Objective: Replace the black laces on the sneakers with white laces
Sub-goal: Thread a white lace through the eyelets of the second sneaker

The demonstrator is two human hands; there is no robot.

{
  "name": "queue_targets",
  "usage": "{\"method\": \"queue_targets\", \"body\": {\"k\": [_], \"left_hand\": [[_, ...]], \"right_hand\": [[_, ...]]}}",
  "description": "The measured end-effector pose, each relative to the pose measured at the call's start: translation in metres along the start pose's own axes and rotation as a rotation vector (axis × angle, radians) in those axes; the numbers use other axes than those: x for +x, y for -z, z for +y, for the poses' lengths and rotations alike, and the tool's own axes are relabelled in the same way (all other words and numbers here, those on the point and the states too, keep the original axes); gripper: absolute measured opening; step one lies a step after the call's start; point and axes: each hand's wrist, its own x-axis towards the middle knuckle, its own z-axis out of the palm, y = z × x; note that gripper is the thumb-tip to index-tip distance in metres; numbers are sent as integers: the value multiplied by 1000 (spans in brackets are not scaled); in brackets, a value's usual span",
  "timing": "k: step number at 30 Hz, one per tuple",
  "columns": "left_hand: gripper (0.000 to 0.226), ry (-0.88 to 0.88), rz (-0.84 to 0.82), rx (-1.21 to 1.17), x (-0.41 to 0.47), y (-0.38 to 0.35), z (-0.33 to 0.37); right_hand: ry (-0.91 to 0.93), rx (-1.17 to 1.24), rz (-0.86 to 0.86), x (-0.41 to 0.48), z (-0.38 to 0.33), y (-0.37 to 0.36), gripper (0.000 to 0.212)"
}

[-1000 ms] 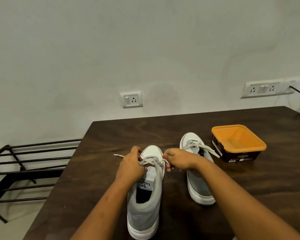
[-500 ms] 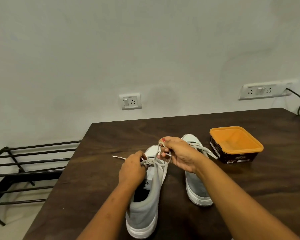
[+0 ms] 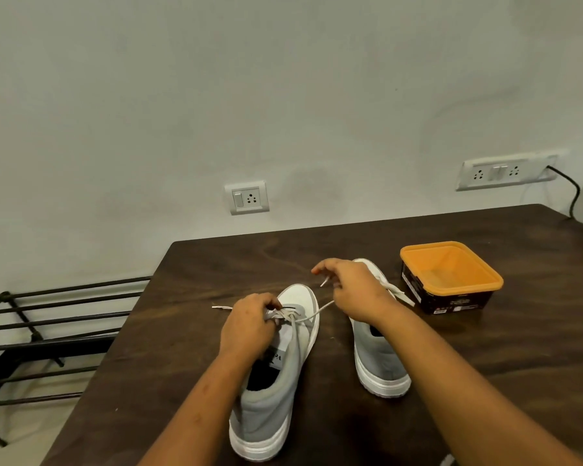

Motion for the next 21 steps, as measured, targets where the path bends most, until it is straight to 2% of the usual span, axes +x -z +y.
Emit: {"method": "queue_targets", "body": {"k": [3, 6, 9, 14, 17, 21], "left_hand": [[16, -34, -53, 46, -1, 5, 11], [31, 23, -164, 112, -6, 9, 22], [33, 76, -280, 133, -7, 7, 25], [29, 159, -268, 10, 0, 11, 10], [22, 153, -272, 16, -1, 12, 7], [26, 131, -252, -43, -1, 15, 3]], "right_hand": [[34, 45, 18, 2, -5, -4, 42], [51, 59, 9, 3, -9, -7, 24], [50, 91, -22, 3, -8, -11, 19], [41, 18, -64, 3, -6, -21, 16], [34, 2, -102, 2, -8, -26, 15], [12, 15, -148, 3, -14, -38, 17]]}}
